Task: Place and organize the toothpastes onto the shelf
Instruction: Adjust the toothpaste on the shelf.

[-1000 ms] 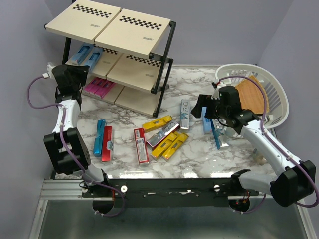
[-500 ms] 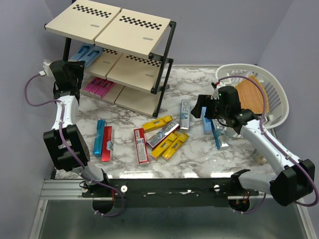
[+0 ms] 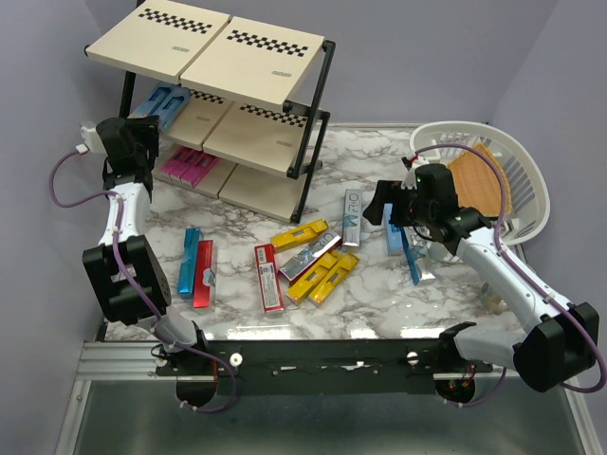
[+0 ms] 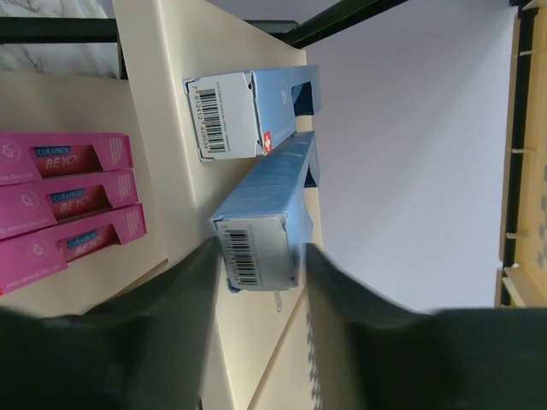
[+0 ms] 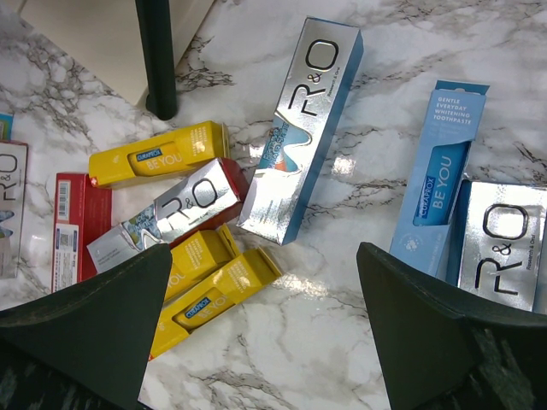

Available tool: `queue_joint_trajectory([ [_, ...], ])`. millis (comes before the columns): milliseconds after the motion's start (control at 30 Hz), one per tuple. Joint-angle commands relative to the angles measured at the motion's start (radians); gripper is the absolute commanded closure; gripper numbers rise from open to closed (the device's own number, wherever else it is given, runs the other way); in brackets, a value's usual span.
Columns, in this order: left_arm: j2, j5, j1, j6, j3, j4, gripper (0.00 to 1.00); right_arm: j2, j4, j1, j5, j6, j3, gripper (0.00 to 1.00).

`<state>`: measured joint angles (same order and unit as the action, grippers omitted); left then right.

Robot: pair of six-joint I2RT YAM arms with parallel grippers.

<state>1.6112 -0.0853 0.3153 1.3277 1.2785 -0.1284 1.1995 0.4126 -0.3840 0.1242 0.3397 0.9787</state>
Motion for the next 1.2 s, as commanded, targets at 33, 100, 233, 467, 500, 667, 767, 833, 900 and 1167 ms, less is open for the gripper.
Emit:
queue_joint_trajectory([
  [33,-0.017,0.042,0.01,-0.015,-0.001,0.006,0.31,0.005,-0.003,0.004,-0.005,-0.004,0.02,0.02],
  [100,-0.03,0.056,0.011,-0.039,0.001,0.03,0.27,0.003,-0.003,0.005,-0.005,-0.005,0.02,0.02],
  [233,-0.06,0.078,0.01,-0.08,0.004,0.09,0.16,0.0,-0.005,0.005,-0.005,-0.004,0.02,0.02],
  [467,-0.108,0.099,0.01,-0.162,0.025,0.187,0.13,-0.011,-0.005,0.004,-0.008,-0.007,0.014,0.02],
  [500,-0.111,0.098,0.011,-0.168,0.031,0.193,0.14,-0.014,-0.005,0.005,-0.009,-0.007,0.012,0.02],
  [667,-0.102,0.063,0.01,-0.185,0.07,0.22,0.31,-0.015,-0.008,0.004,-0.008,-0.005,0.011,0.02],
  [767,-0.076,0.023,0.01,-0.173,0.094,0.22,0.41,-0.015,-0.008,0.004,-0.008,-0.005,0.008,0.02],
  [833,-0.053,0.004,0.01,-0.157,0.107,0.217,0.43,-0.015,-0.008,0.004,-0.008,-0.007,0.008,0.02],
  [900,-0.037,-0.017,0.011,-0.151,0.123,0.21,0.45,-0.017,-0.008,0.004,-0.009,-0.005,0.008,0.02],
  [1167,0.036,-0.053,0.01,-0.14,0.186,0.213,0.47,-0.012,-0.008,0.004,-0.014,-0.008,0.009,0.02],
])
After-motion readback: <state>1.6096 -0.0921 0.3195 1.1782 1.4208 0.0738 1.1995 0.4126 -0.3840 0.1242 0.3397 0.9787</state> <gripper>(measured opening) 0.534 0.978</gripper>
